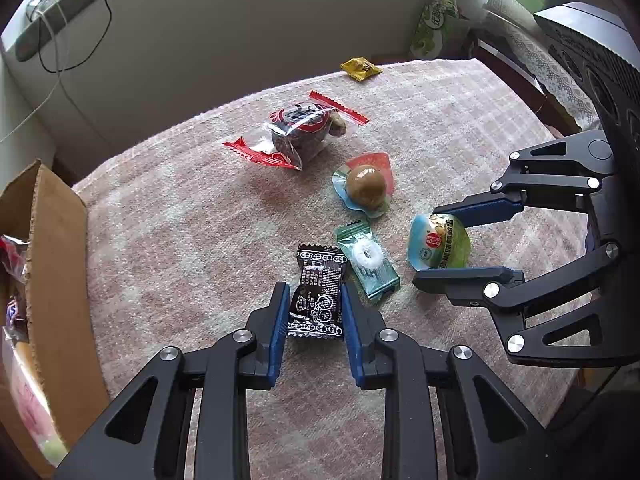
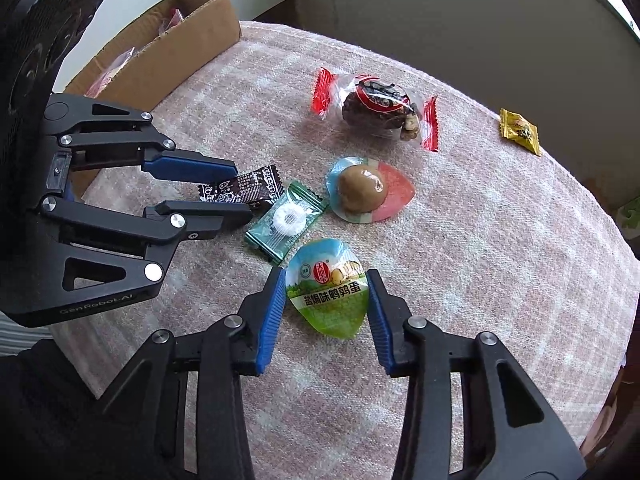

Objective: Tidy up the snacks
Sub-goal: 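Grasp the black candy packet with the left gripper while the right grasps the green egg candy, then carry the black packet and green egg candy into the box and open both grippers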

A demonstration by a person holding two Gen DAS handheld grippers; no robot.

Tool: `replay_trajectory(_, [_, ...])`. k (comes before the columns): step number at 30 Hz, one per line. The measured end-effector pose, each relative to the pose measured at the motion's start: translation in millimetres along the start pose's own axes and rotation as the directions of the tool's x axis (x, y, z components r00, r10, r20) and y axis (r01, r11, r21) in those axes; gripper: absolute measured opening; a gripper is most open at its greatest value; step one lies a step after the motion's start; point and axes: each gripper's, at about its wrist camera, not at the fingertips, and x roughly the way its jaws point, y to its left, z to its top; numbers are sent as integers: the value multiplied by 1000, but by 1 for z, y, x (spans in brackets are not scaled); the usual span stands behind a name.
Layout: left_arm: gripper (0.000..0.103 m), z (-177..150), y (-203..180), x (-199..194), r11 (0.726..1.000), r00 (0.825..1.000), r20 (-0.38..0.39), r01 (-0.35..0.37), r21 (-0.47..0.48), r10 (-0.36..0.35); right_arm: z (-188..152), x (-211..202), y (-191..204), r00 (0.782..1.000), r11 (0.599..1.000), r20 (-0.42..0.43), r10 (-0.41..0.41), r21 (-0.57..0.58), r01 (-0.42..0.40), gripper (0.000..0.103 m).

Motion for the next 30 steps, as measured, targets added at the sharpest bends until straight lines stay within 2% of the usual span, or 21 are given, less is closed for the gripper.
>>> replay_trajectory(11, [24,0,7,-20,999,999,42,12,-48,-10,-6,-19,-8,999,999,34,11,46,-13,38])
replay_trajectory(17, [24,-3,13,-39,996,997,78,25,-83,-19,-10,-44,-10,997,998,71,11,62,-15,38])
replay_trajectory(30, [24,-31,50,-94,978,988,151,-7,-211,39,30,-72,28,988,999,149,42,-17,-40,38])
